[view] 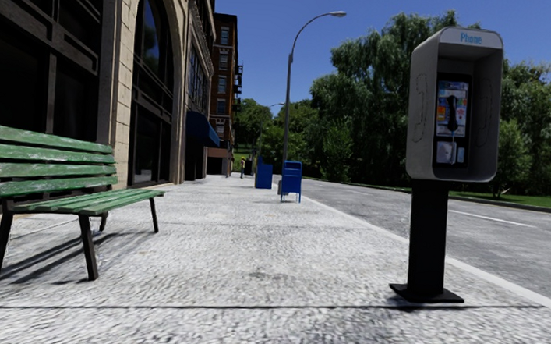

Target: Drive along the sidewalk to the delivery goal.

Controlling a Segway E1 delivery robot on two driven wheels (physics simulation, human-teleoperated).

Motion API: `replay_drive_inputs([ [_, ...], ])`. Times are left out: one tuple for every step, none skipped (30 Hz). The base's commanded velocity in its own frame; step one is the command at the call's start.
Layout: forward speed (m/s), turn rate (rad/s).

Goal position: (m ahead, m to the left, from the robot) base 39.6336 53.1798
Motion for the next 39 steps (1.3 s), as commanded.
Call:
replay_drive_inputs([
  [2.00,0.42],
  [2.00,0.42],
  [2.00,0.42],
  [2.00,0.42],
  [2.00,0.42],
  [2.00,0.42],
  [2.00,0.42],
  [2.00,0.42],
  [2.00,0.42],
  [2.00,0.42],
  [2.00,0.42],
  [2.00,0.40],
  [2.00,0.40],
  [2.00,0.00],
  [2.00,0.00],
  [2.00,0.00],
  [2.00,0.00],
  [2.00,0.00],
  [2.00,0.00],
  [2.00,0.00],
  [2.00,0.00],
  [2.00,0.00],
  [2.00,0.00],
  [2.00,0.00],
  [2.00,0.00],
  [2.00,0.00],
  [2.00,0.00],
  [2.00,0.00],
  [2.00,0.00],
  [2.00,0.00],
  [2.00,0.00],
  [2.00,0.00],
  [2.00,0.00],
  [2.00,0.00],
  [2.00,0.00],
  [2.00,0.18],
  [2.00,0.38],
  [2.00,0.42],
  [2.00,0.42],
])
